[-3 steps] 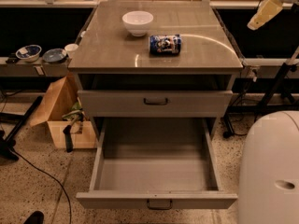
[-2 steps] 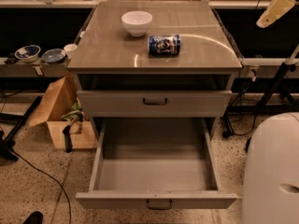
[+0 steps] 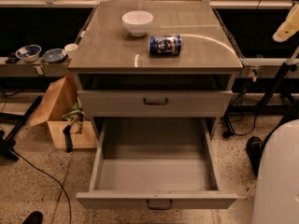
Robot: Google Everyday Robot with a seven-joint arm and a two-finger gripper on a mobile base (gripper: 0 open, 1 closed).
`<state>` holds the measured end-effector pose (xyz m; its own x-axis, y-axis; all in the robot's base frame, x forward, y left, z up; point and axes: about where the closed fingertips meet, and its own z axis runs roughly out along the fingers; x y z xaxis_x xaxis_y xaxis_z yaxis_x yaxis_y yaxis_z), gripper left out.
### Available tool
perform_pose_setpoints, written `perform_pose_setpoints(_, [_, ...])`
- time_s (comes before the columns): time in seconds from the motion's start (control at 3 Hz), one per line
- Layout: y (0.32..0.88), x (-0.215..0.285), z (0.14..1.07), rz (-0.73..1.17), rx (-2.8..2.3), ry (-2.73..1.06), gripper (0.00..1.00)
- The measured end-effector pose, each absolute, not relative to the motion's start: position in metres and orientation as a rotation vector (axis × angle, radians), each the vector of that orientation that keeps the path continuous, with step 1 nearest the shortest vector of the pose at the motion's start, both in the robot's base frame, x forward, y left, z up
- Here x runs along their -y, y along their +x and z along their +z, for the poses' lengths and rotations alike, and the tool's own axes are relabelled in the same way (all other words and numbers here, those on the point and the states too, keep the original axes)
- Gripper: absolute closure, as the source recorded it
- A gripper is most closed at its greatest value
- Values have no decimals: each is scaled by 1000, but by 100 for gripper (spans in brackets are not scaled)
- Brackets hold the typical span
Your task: Pick pepsi can from middle drawer and place on counter
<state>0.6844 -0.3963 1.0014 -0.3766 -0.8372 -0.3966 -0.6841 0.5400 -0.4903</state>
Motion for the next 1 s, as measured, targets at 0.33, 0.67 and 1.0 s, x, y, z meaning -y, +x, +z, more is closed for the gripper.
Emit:
perform_pose_setpoints(0.33, [661, 391, 973, -228, -2257, -1314, 0])
perform_pose_setpoints(0.67, [662, 391, 973, -228, -2257, -1314, 0])
perform_pose_setpoints(1.0, [664, 390, 970, -225, -2259, -1315, 0])
